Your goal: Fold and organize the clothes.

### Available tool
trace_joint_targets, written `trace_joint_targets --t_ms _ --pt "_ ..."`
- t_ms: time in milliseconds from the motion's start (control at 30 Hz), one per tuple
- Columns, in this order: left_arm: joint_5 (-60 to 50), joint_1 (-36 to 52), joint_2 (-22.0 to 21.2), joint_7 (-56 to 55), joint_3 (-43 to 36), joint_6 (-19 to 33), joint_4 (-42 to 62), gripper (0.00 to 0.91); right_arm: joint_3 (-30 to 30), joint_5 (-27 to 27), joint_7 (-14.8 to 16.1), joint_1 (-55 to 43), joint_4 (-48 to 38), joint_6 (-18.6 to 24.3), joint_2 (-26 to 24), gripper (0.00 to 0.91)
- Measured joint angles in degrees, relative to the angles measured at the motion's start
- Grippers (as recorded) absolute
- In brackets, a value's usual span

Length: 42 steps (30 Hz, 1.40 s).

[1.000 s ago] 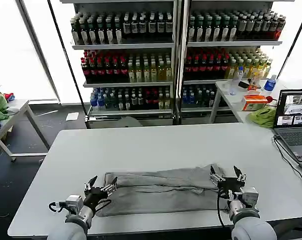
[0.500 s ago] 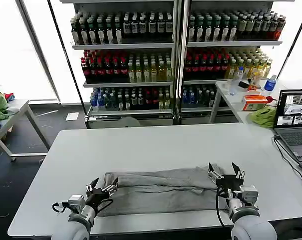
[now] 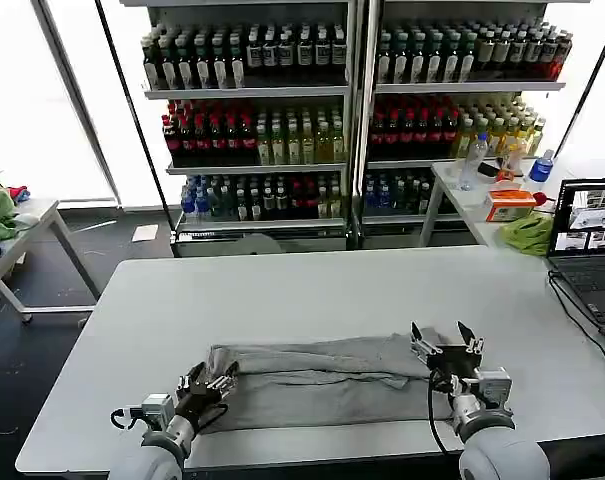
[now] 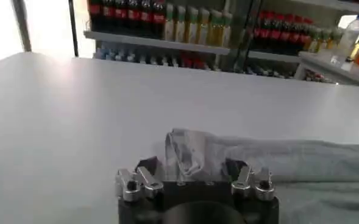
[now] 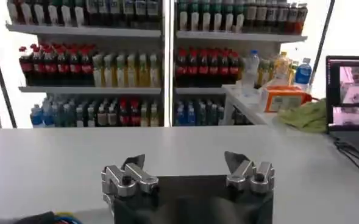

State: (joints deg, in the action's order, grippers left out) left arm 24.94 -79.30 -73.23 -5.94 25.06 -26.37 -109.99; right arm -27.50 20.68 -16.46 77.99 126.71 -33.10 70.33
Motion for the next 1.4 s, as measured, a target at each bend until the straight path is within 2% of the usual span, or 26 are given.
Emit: trace_joint_targets --t_ms 1033,1400 --pt "-0.10 -0.22 -0.34 0.73 0.30 -0.32 1.05 0.000 0.37 0.40 -0.36 -0.74 -0.09 -0.03 -0.07 0.907" --pt "0.24 0.67 0.97 0.94 2.43 -0.34 0.74 0.000 1.04 0.28 -0.36 -1.34 -0.92 -0.03 0.34 0.907"
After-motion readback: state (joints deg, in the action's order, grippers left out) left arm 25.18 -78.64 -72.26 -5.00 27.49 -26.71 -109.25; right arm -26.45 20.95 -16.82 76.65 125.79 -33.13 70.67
